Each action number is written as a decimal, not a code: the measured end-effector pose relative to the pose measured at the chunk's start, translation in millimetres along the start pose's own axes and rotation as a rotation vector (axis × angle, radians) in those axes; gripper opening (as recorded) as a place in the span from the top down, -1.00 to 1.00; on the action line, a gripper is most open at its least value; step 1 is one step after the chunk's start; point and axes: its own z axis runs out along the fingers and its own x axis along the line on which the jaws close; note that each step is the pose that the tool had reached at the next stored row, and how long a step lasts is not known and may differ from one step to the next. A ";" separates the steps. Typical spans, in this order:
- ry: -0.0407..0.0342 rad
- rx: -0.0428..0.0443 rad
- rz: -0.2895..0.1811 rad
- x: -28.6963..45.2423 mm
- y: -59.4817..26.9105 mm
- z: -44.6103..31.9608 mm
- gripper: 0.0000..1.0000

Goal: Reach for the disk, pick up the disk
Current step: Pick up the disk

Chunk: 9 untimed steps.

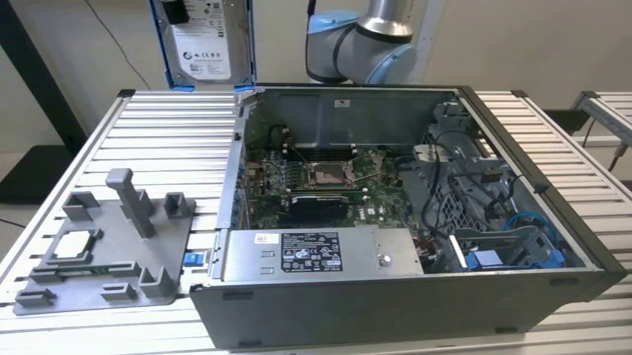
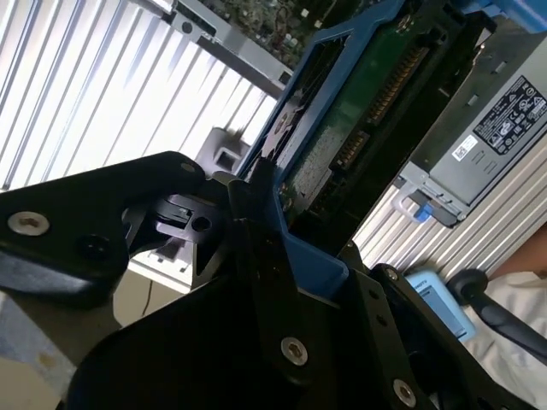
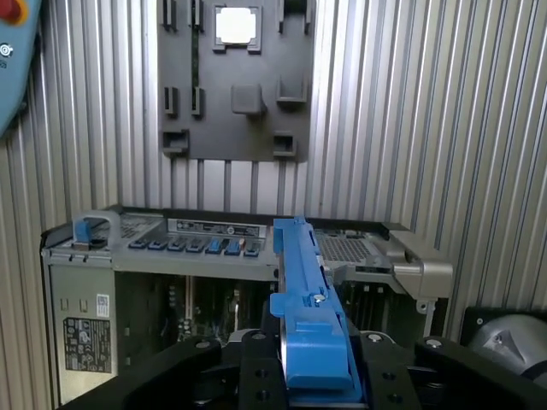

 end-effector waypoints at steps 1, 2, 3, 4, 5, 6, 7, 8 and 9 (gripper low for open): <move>0.0001 -0.0001 0.000 0.1 -2.7 0.3 1.00; 0.0001 -0.0002 0.000 0.2 -5.3 0.6 1.00; 0.0001 -0.0002 0.000 0.3 -7.9 1.0 1.00; 0.0000 -0.0002 0.000 0.4 -10.5 1.3 1.00; 0.0001 -0.0002 0.000 0.5 -13.2 1.7 1.00; 0.0000 -0.0003 0.000 0.6 -15.8 2.0 1.00; 0.0000 -0.0004 0.000 0.7 -18.4 2.3 1.00; 0.0000 -0.0004 0.000 0.8 -20.6 2.6 1.00; 0.0000 -0.0004 0.000 0.9 -23.3 3.0 1.00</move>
